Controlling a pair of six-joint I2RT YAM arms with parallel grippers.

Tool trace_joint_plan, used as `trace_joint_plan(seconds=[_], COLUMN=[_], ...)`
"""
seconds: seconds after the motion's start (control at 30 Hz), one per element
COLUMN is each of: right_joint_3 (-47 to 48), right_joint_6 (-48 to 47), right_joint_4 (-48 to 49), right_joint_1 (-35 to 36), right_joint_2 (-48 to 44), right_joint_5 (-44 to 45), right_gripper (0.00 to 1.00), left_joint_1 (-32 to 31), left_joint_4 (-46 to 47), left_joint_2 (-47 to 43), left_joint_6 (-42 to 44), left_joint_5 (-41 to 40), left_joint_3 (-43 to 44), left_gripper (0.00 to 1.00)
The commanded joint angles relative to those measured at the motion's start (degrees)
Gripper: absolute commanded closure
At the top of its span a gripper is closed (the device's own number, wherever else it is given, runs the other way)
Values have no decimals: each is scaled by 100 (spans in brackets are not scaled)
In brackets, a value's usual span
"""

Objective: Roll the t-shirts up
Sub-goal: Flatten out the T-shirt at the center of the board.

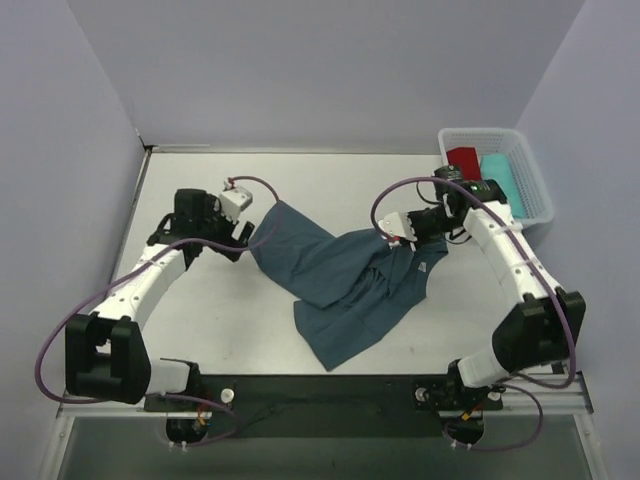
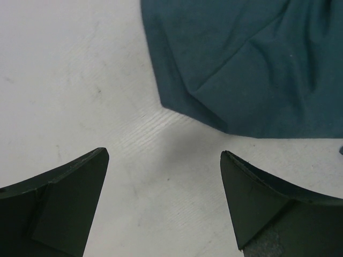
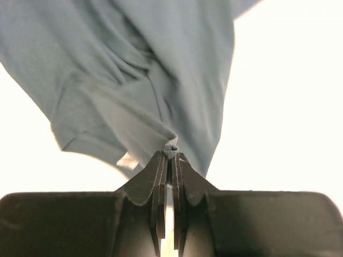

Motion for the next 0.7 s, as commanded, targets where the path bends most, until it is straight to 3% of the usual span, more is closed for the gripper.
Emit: trace_joint_plan(seconds=[0.0,0.07,0.1,0.23,0.43,0.67], right_joint_3=[143,214,214,240,302,538], right_joint_6=[2225,2920,3724,5022,5989,6596], right_joint_4=[225,514,647,982,1096,1219], right_joint_1=[-284,-460,-495,-715,-821,-821], right_joint_2=[-582,-706,-820,-1005,-1146,-962], right_joint_5=[-48,251,374,805,1043,1043], right_gripper=[100,100,100,100,100,100], left_joint_1=[-550,-682,-691,-630,-673,-752], left_joint_4=[-25,-139,-200,-621,-1096,-1238], left_joint_2=[725,1305,1524,2630,3546,3732], left_joint_6=[553,352,238,-263,-755,-949], left_joint_5=[-53,-44,-96,-211,-413,-922], left_joint_3=[788,1113,1515,2528,3434,3190], left_gripper=[3,4,5,11,10,10])
